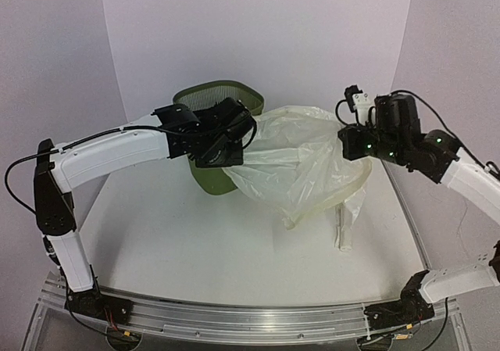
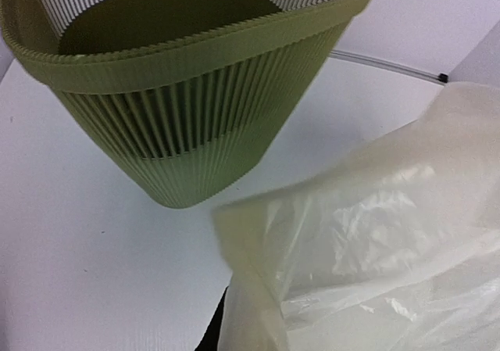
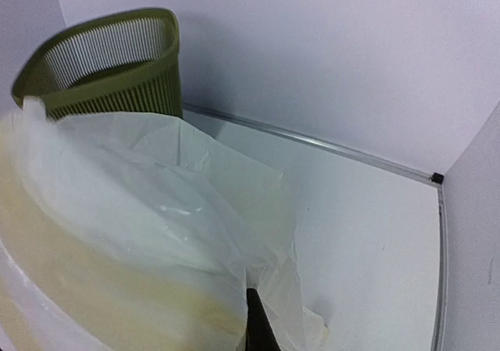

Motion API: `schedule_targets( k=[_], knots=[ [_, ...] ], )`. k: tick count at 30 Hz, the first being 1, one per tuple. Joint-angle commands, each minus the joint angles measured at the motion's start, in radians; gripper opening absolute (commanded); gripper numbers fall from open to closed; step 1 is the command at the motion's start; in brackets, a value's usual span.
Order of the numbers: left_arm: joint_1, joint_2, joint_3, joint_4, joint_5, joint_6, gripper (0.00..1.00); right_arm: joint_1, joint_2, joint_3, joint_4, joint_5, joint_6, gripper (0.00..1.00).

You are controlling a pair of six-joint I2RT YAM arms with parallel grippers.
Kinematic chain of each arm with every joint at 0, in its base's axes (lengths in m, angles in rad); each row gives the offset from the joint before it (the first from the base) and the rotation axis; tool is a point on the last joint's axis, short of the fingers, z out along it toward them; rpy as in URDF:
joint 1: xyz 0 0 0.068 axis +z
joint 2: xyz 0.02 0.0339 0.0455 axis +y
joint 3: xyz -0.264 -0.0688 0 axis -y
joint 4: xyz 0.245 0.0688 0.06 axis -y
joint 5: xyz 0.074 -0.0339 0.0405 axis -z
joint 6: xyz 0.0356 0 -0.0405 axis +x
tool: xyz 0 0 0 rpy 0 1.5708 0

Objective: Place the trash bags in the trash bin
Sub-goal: Unfold the trash bag at the center of the board.

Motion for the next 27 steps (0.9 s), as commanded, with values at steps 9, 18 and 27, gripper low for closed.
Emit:
schedule_targets(
  k=[9, 18, 27],
  knots=[
    [0.008, -0.162, -0.14, 0.173, 0.151, 0.279, 0.78, 0.0, 0.075, 0.238, -0.3, -0.283, 0.012, 0.0],
    [-0.084, -0.462, -0.421, 0.633, 0.544, 0.563, 1.0, 0.0, 0.2, 0.379, -0.406, -0.32, 0.134, 0.0],
    [-0.205, -0.378, -0.517, 0.843, 0.738, 0.766, 0.99, -0.001, 0.321, 0.571, -0.595, -0.406, 0.273, 0.0]
  ],
)
